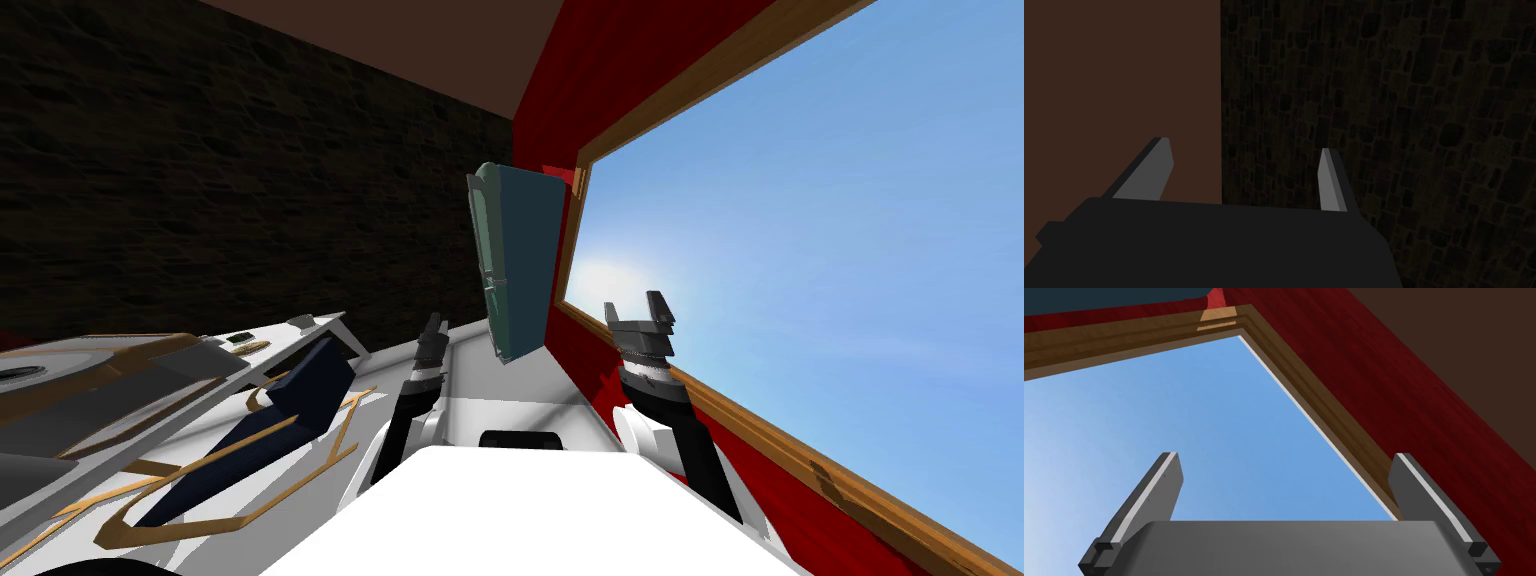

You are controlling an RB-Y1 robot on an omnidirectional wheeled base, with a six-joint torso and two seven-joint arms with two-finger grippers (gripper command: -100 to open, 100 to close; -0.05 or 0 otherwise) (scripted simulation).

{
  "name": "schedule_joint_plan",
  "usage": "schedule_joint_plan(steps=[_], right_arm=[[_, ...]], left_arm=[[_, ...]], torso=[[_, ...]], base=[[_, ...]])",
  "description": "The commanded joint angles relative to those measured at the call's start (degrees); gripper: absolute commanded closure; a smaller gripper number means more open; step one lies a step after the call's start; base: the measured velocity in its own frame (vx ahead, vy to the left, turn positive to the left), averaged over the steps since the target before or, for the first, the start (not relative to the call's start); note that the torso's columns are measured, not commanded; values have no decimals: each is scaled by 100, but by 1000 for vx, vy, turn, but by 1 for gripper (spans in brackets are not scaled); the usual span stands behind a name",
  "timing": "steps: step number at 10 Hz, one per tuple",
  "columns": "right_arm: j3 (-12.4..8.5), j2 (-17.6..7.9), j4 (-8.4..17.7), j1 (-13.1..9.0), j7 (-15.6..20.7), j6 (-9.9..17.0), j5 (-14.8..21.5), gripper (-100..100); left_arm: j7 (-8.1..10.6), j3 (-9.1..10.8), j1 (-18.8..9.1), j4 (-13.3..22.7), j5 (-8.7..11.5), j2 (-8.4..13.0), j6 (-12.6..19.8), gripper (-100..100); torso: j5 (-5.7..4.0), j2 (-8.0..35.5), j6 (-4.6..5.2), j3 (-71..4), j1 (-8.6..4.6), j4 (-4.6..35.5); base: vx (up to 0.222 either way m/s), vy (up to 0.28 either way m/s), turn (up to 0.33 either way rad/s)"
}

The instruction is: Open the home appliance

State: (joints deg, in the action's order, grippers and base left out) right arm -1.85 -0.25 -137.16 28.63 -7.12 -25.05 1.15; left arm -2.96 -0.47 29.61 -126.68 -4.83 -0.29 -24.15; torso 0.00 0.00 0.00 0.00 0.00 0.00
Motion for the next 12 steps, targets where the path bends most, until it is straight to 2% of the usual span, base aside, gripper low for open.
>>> schedule_joint_plan(steps=[1,9,10,12], right_arm=[[0,0,0,0,0,0,0,0],[0,0,-2,0,0,-1,0,0],[0,0,-2,0,0,-1,0,0],[0,0,1,1,0,0,0,0]], left_arm=[[0,0,0,0,0,0,0,0],[0,0,0,-2,0,0,-1,0],[23,13,-22,8,25,194,32,-100],[76,44,-74,28,84,492,108,-100]], torso=[[0,232,0,-467,0,235],[0,3539,0,-7073,0,3537],[0,3962,0,-7919,0,3960],[0,4201,0,-8430,0,4203]], base=[[0,0,0],[0,0,0],[18,-4,1],[33,-11,2]])
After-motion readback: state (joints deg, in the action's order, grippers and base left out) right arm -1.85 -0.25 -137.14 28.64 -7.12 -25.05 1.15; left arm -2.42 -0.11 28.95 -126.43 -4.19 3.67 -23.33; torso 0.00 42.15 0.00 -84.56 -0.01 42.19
